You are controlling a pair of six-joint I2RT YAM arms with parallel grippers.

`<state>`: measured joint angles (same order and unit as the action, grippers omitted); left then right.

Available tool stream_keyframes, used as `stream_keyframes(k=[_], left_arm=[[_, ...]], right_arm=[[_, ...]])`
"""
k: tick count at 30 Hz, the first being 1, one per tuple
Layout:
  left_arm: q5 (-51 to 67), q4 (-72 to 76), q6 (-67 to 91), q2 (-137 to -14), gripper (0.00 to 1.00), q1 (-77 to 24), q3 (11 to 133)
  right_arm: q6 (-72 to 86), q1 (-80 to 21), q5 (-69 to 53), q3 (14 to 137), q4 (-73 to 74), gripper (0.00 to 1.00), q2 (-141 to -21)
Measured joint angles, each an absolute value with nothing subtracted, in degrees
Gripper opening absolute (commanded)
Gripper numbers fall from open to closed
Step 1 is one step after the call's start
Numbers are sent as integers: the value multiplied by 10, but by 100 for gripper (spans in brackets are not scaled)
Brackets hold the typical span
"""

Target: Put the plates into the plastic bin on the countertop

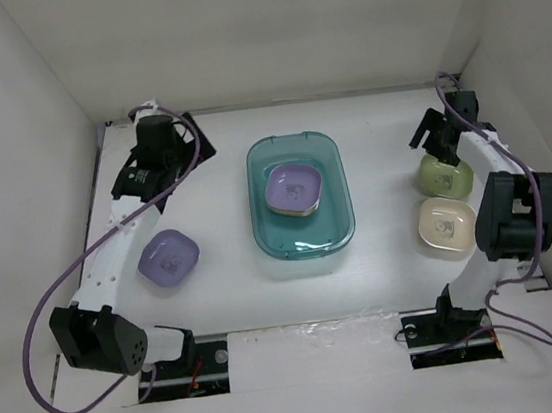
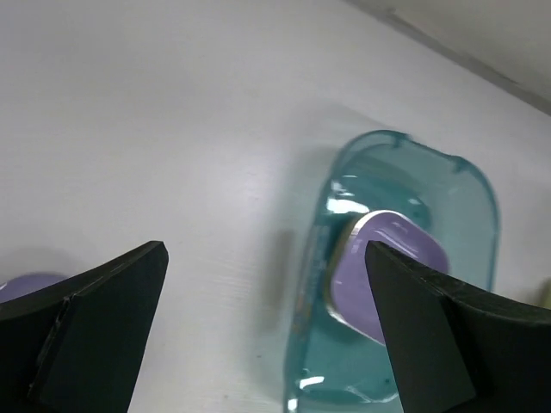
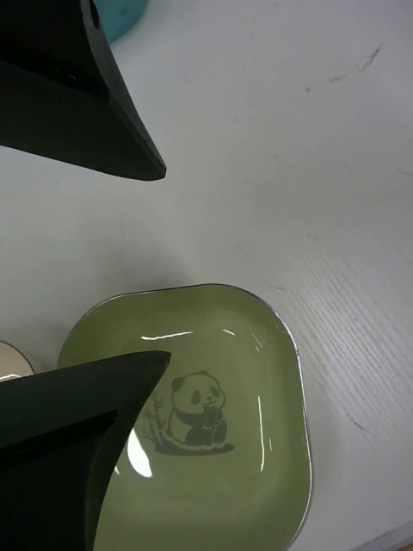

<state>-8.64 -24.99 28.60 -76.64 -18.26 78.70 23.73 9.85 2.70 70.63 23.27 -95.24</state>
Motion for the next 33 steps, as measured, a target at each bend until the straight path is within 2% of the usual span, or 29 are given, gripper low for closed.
stream_keyframes(k=[4,7,8,9,12,13,14,19,23,33], left_arm=[[-81,-264,304,-751,100,-111,713],[-80,-284,306,-751,100,-106,694],[-81,-289,306,-751,100,-106,694],[-82,-290,305,-749,100,-107,694],[-90,-294,305,-743,100,-108,694],[-93,-295,306,-741,100,-108,693],[-97,-295,307,-740,100,-108,693],[-120,-294,335,-732,100,-101,664],[-122,-301,360,-707,100,-48,602],[-177,-321,374,-667,100,-27,584]], right_arm=[[236,101,11,740,232,79,-1025],[235,101,4,745,236,74,-1064],[234,101,3,745,238,69,-1073],[233,101,1,745,241,56,-1082],[229,101,-1,745,241,30,-1097],[226,100,-3,745,240,6,-1100],[223,100,-5,747,234,0,-1101],[218,79,18,798,236,0,-1080],[223,30,37,816,249,0,-1064],[257,-193,115,886,301,0,-950]])
